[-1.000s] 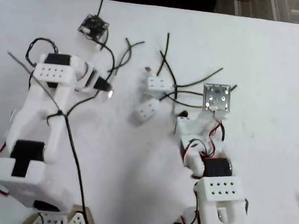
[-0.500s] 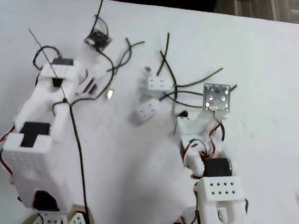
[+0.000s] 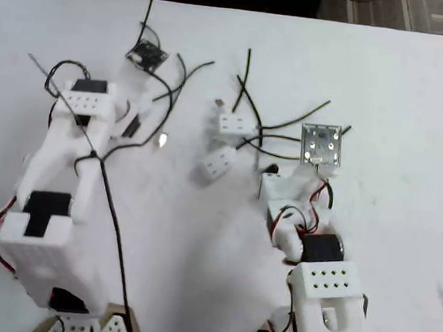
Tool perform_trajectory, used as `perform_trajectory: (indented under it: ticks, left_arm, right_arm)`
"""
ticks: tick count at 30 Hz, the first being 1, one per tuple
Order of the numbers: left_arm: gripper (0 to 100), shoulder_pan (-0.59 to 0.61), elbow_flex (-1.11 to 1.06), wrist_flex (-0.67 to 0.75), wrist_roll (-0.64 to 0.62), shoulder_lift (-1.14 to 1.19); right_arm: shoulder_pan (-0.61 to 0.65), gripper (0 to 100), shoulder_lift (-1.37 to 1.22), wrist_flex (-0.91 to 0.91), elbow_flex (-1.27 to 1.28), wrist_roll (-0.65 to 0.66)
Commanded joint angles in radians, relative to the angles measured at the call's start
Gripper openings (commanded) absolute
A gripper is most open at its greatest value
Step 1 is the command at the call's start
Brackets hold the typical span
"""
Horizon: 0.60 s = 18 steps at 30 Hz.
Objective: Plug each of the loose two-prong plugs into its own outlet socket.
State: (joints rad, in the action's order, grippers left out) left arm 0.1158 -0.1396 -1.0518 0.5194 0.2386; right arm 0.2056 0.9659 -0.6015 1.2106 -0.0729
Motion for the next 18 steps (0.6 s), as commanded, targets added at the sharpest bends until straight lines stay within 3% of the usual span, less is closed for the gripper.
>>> perform_trajectory:
  ticks: [1, 10, 14, 18]
  left_arm:
    - [5, -0.035, 0.032, -0.138, 0.014, -0.139]
    - [5, -0.041, 0.014, -0.42, -0.018, -0.232]
    - [5, -0.042, -0.114, -0.405, -0.052, -0.239]
    - [5, -0.039, -0.264, -0.278, -0.054, -0.239]
  right_arm:
    - [0.028, 23.4, -0.002, 0.019, -0.003, 0.0]
    - [0.031, 23.4, -0.002, 0.019, 0.002, 0.0]
    - [0.031, 23.4, -0.002, 0.019, 0.003, 0.0]
    - [0.031, 23.4, -0.002, 0.019, 0.003, 0.0]
